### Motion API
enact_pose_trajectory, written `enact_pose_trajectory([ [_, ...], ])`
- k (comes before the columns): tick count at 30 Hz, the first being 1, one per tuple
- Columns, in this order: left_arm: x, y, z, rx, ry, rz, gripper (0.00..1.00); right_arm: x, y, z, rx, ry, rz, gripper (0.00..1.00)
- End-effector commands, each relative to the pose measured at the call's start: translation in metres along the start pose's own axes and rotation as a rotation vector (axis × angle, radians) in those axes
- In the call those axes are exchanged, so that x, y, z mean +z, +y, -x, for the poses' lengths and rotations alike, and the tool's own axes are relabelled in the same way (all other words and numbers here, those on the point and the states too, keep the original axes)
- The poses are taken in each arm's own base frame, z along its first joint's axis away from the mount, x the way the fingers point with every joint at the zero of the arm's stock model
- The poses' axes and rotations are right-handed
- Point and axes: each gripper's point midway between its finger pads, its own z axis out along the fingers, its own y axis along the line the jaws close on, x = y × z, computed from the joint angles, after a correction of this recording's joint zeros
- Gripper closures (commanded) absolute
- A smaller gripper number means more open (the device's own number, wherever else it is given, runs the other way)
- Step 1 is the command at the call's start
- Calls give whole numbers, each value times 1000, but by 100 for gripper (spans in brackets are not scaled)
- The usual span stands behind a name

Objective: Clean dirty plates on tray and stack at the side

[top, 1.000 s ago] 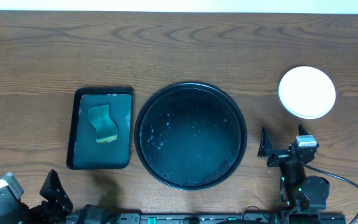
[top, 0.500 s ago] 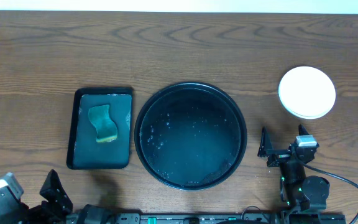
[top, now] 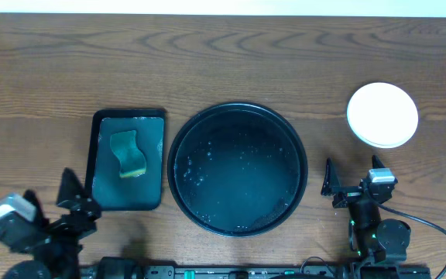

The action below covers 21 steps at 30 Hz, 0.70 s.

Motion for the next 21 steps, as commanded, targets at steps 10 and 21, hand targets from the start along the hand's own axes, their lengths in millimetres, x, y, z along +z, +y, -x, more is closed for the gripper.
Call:
enact_pose_trajectory([
  [10,66,-16,-85,-51,-97,-233,20,0,1,0,2,-1,3,1],
  [21,89,-12,-116,-80,-208,-298,20,0,1,0,2,-1,3,1],
])
